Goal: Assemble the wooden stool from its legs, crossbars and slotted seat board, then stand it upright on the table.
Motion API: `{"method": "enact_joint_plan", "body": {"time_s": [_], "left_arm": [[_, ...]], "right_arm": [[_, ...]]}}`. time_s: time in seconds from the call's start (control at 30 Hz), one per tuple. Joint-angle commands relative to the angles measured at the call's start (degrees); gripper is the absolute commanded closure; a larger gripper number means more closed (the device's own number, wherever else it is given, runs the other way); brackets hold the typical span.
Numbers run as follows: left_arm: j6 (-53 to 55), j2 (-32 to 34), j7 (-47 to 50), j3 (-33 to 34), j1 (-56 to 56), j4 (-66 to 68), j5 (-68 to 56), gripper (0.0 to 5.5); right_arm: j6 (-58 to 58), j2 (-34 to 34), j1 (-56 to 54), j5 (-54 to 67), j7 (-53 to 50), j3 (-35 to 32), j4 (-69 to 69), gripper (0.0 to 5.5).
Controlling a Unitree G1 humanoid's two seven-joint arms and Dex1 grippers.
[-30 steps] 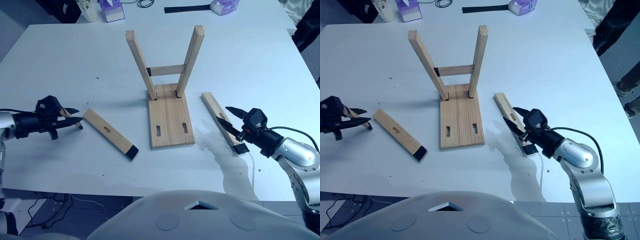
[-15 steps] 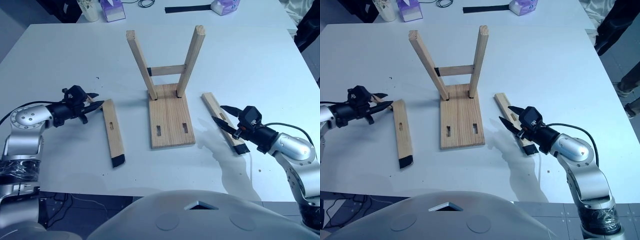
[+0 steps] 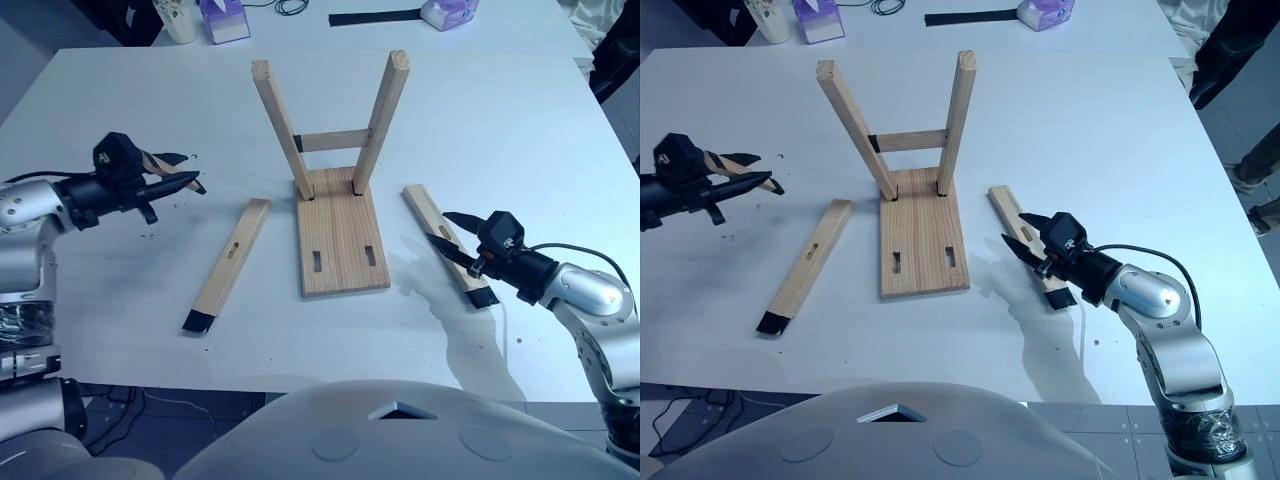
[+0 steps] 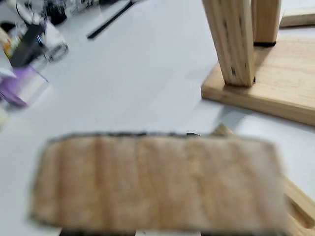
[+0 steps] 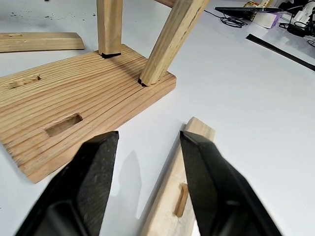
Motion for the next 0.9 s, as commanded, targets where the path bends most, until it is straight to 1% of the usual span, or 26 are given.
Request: {"method": "enact_joint_plan", "body": {"time_s": [0.03,0.27,0.43,0.67,0.9], "left_arm": [[0.97,2.61,-8.97,0.64,1.21,-4.66,-5.59,4.20],[-7.64,2.80,-20.40,-2.98,-0.95,-0.51,-4.46,4.20],[-10.99,1.35,-24.70,-6.93,-4.27,3.88,-3.44,4.20],[-16.85,3.30,-25.86,-12.21,-4.07,7.78,-2.60,4.20],[-21.84,3.49,-25.86,-14.62,-4.50,11.05,-1.61,4.20]], "right_arm": [[-1.32,-0.20,-1.00,-0.47,0.07,-0.27,0.76,3.23],[-2.04,-0.53,-2.45,-0.62,0.58,0.62,1.48,3.23],[-2.36,-0.49,-2.59,-1.26,0.85,1.92,1.70,3.23],[-2.19,-0.47,-1.99,-1.34,0.90,2.74,1.05,3.23],[-1.96,-0.39,-1.58,-1.42,0.86,3.62,0.27,3.23]]}}
